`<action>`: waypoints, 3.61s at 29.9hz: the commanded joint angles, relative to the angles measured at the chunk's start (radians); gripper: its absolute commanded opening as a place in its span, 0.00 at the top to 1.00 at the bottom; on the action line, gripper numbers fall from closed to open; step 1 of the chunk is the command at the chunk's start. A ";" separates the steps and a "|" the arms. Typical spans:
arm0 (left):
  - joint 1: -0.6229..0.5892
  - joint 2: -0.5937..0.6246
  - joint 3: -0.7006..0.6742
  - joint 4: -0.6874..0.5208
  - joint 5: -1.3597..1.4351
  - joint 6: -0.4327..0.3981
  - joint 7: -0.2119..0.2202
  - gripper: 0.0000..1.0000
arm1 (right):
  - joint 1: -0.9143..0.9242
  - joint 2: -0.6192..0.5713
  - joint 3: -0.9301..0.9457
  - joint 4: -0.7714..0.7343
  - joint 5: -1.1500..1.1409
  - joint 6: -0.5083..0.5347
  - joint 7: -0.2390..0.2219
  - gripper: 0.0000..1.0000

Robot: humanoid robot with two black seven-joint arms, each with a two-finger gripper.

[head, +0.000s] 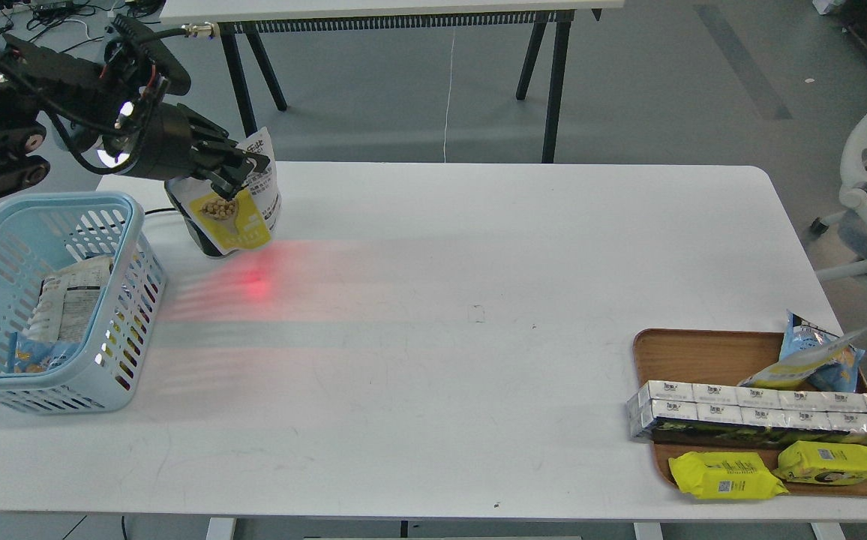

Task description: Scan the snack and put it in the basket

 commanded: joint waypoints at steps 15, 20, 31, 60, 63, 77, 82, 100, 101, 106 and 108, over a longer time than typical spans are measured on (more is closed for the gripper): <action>-0.175 0.480 -0.081 -0.124 0.002 -0.139 0.000 0.98 | -0.002 0.026 0.017 -0.014 -0.002 0.000 0.001 0.01; -0.149 0.596 -0.069 -0.161 0.007 -0.153 0.000 0.98 | -0.002 0.043 0.015 -0.014 -0.002 0.000 -0.001 0.01; 0.076 0.636 -0.081 -0.207 0.018 -0.146 0.000 0.98 | -0.002 0.057 0.015 -0.014 -0.002 0.000 0.001 0.01; 0.133 0.540 -0.318 -0.144 -0.207 -0.169 0.000 0.01 | 0.005 0.063 0.015 -0.002 0.000 0.000 0.007 0.01; 0.133 0.511 -0.407 -0.144 -0.468 -0.178 0.000 0.01 | 0.008 0.085 0.018 0.003 0.000 0.000 0.010 0.01; 0.179 0.267 -0.509 -0.057 -1.248 -0.343 0.000 0.01 | -0.009 0.195 0.083 0.040 0.000 0.000 0.045 0.01; 0.332 0.167 -0.674 0.031 -1.263 -0.343 0.000 0.01 | -0.028 0.241 0.071 0.031 -0.002 0.000 0.049 0.01; 0.602 0.001 -0.865 0.111 -1.236 -0.343 0.000 0.01 | -0.087 0.385 0.049 0.024 -0.012 0.000 0.045 0.01; 0.607 0.001 -0.865 0.111 -1.231 -0.343 0.000 0.01 | -0.090 0.385 0.044 0.024 -0.012 0.000 0.045 0.01; 0.624 0.004 -0.865 0.111 -1.225 -0.343 0.000 0.01 | -0.094 0.384 0.043 0.026 -0.012 0.000 0.047 0.01; 0.636 0.003 -0.865 0.109 -1.217 -0.343 0.000 0.01 | -0.094 0.384 0.043 0.026 -0.011 0.000 0.047 0.01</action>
